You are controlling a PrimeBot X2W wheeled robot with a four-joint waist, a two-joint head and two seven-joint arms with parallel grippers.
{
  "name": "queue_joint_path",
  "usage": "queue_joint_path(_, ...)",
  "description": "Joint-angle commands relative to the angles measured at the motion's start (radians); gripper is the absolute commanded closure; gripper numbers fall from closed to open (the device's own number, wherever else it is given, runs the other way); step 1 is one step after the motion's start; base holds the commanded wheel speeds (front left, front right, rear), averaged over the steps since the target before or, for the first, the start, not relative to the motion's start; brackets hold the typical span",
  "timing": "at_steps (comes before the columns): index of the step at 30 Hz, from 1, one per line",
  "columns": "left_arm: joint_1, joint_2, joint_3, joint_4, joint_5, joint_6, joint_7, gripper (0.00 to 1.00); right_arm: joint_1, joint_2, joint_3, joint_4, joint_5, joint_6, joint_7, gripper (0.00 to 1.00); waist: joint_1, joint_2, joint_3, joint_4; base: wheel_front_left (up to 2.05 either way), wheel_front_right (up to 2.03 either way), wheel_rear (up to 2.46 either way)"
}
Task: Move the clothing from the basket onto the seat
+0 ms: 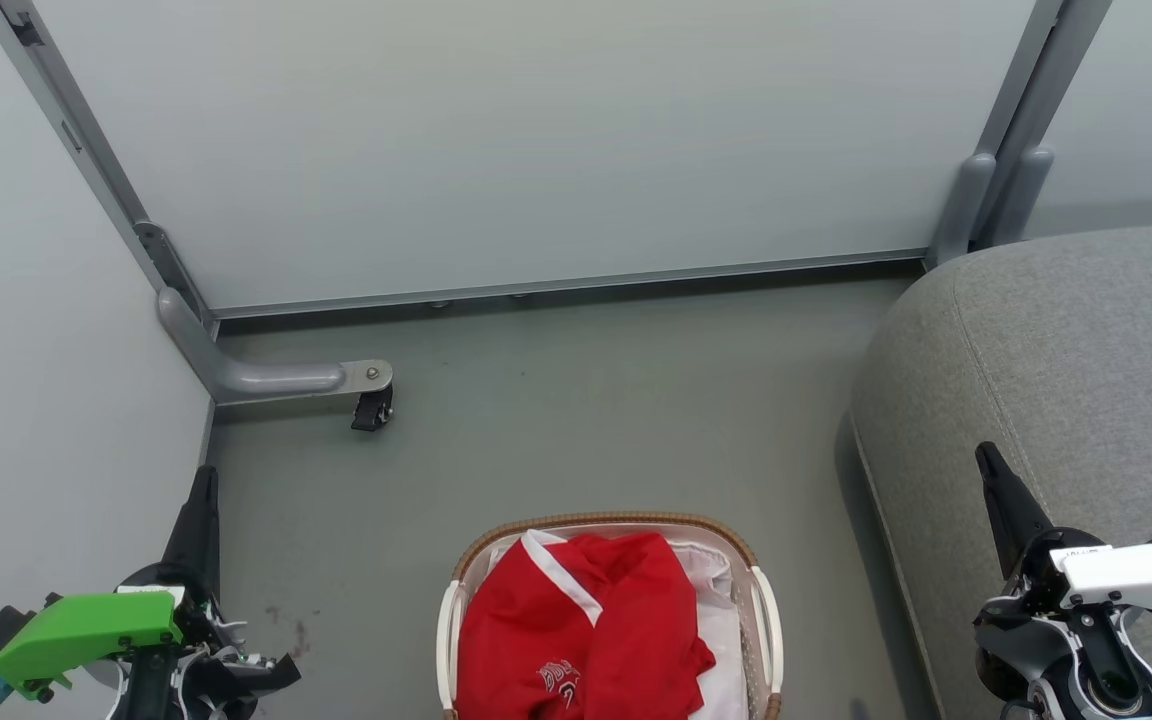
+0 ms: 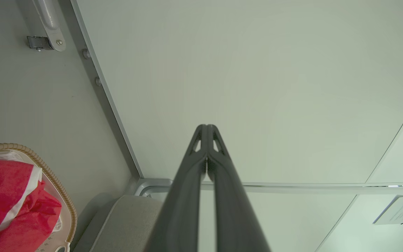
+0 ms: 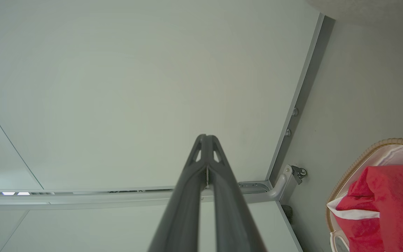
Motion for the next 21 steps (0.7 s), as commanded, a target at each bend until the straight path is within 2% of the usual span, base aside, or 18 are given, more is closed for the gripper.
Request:
queue_joint_path(1, -0.014, 0.007, 0.001, -0.001, -0.001, -0.007, 0.001, 1.00, 0.016, -0.006, -0.001, -0.002, 0.000, 0.000, -0.001, 1.00, 0.0000, 0.0000, 0.000, 0.000, 0.00, 0.00, 0.00)
queue_joint_path(21, -0.014, 0.007, 0.001, -0.001, -0.001, -0.007, 0.001, 1.00, 0.016, -0.006, -0.001, -0.002, 0.000, 0.000, -0.001, 1.00, 0.0000, 0.0000, 0.000, 0.000, 0.00, 0.00, 0.00)
